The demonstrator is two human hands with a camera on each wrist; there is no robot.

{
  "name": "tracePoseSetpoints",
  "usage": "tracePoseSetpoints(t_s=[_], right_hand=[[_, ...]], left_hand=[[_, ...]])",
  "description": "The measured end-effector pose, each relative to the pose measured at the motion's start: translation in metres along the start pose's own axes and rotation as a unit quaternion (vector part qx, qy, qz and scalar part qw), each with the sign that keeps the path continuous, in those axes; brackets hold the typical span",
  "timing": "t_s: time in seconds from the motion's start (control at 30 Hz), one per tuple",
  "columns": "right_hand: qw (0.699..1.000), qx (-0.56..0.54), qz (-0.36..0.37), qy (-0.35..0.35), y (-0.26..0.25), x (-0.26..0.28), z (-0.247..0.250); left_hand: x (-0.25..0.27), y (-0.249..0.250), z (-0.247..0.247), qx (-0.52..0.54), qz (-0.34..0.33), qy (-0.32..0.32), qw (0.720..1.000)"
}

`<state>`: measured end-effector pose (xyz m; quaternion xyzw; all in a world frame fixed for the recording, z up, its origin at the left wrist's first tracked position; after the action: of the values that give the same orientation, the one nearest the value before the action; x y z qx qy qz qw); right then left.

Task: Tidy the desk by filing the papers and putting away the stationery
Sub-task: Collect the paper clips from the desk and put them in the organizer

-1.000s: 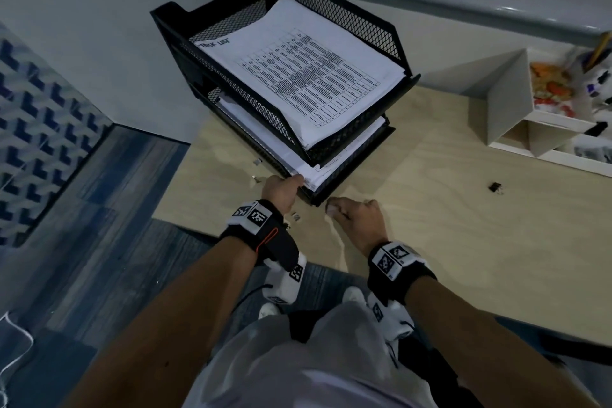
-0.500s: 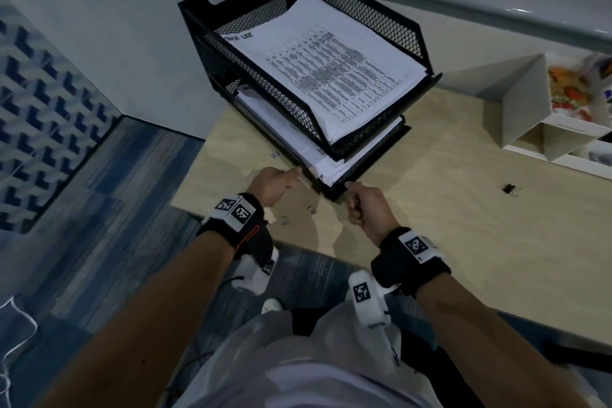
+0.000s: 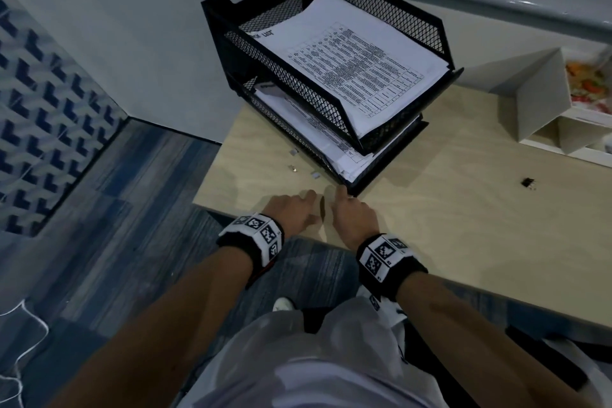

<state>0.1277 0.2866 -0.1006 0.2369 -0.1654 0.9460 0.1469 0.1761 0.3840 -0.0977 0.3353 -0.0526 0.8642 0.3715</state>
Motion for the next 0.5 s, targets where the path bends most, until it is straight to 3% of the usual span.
tracePoseSetpoints(t_s=[0.1,0.13,0.2,0.23,0.27,0.33,0.37,0.4,0.43,0.5], right_hand=[[0.999,-0.032,-0.001,-0.002,0.003,0.001,0.001],[0.997,-0.075,-0.002,-0.001,0.005,0.0,0.001],[0.976,-0.219,0.001,-0.001,0.013,-0.004,0.003],[0.95,-0.312,0.002,-0.01,0.017,-0.004,0.004],[0.906,-0.422,-0.001,-0.027,0.02,-0.004,0.003],[0.754,-0.652,-0.005,-0.08,0.018,0.0,0.002],[0.676,-0.729,-0.003,-0.104,0.013,0.003,0.004],[0.625,-0.772,-0.006,-0.119,0.009,0.005,0.005],[0.601,-0.789,-0.011,-0.126,0.006,0.005,0.006],[0.611,-0.782,-0.019,-0.122,0.0,0.0,0.005]], left_hand=[[-0.003,0.001,-0.002,-0.023,0.01,0.036,0.999],[-0.004,-0.001,-0.002,0.012,0.013,0.048,0.999],[-0.005,-0.011,0.001,0.181,0.026,0.077,0.98],[-0.007,-0.021,0.001,0.308,0.035,0.09,0.946],[-0.008,-0.031,0.001,0.455,0.047,0.093,0.884],[-0.01,-0.043,-0.001,0.695,0.051,0.079,0.713],[-0.01,-0.049,-0.001,0.759,0.039,0.076,0.646],[-0.01,-0.054,0.002,0.786,0.027,0.074,0.613],[-0.01,-0.059,0.005,0.791,0.014,0.074,0.608],[-0.009,-0.068,0.012,0.775,0.004,0.078,0.627]])
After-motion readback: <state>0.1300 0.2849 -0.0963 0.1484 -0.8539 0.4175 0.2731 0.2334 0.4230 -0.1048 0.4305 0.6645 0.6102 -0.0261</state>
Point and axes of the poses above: each hand's wrist, its own x-axis away from the middle knuckle, its own z-axis out of the back of the hand, y = z × x, the point moved 5 cm from there along -x, towards the middle knuckle, and after that the axes turned 10 degrees about -y, right-handed, at the moved point
